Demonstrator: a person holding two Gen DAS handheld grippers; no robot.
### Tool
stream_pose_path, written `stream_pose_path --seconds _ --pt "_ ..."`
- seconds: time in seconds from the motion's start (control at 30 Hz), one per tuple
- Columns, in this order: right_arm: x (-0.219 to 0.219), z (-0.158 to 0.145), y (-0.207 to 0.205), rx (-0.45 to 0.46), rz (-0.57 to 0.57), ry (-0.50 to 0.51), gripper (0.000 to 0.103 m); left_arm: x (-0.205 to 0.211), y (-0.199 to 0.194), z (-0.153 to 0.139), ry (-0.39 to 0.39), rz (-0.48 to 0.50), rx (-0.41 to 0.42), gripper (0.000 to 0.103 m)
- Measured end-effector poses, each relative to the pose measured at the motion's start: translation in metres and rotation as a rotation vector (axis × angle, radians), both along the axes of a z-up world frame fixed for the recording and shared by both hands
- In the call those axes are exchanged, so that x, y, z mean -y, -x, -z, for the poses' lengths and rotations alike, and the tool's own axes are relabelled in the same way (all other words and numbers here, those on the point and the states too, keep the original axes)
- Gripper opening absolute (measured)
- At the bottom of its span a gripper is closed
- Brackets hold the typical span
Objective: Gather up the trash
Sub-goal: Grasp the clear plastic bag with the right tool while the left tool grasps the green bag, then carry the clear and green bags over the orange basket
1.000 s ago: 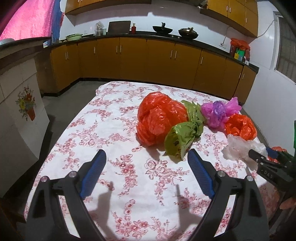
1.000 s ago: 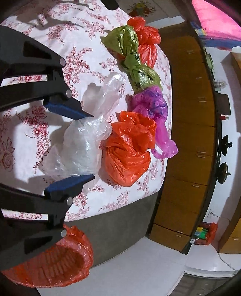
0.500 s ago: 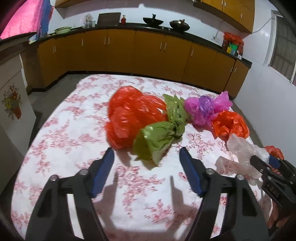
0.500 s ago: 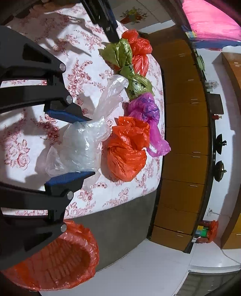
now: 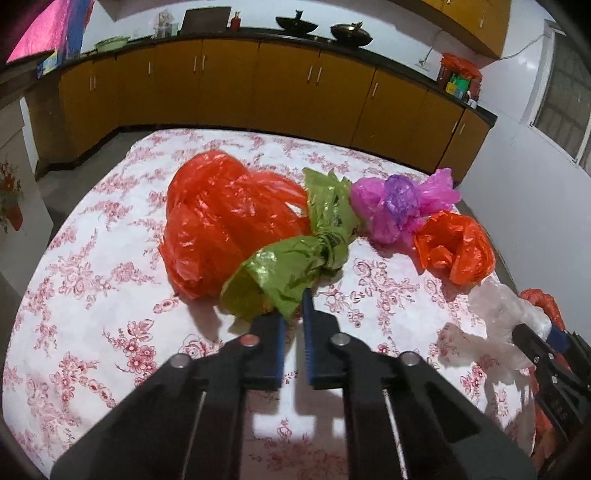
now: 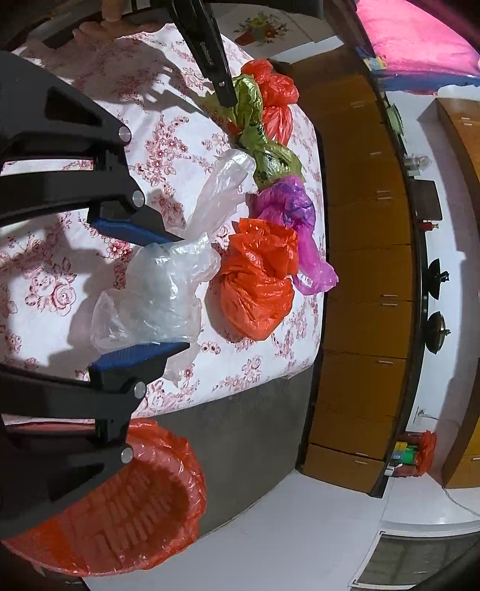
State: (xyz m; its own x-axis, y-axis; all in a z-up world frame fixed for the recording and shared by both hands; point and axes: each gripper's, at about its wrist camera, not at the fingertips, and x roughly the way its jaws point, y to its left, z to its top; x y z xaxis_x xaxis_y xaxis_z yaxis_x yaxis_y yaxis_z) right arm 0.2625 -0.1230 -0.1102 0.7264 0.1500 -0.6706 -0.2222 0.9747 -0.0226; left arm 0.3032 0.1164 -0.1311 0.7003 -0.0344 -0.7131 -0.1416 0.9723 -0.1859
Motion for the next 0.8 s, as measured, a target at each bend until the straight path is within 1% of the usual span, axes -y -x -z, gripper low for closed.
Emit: stream_pose_path --seconds 0.07,0.2,0.6,0.8 --pt "0.001 0.000 0.002 0.001 0.001 -0.001 0.049 0.002 0.004 -0.004 -0.005 0.015 0.020 0.004" --pt "0.004 -0.003 0.007 0.006 0.005 -0.008 0.049 0.007 0.018 -0.016 -0.013 0.037 0.057 0.003" --pt "0.020 -0.027 0.028 0.060 0.032 -0.034 0.049 0.014 0.053 -0.057 -0.021 0.067 0.139 0.003" --pt "0.035 -0.041 0.041 0.088 0.063 -0.049 0.049 0.020 0.066 -0.075 -0.018 0.085 0.170 0.002"
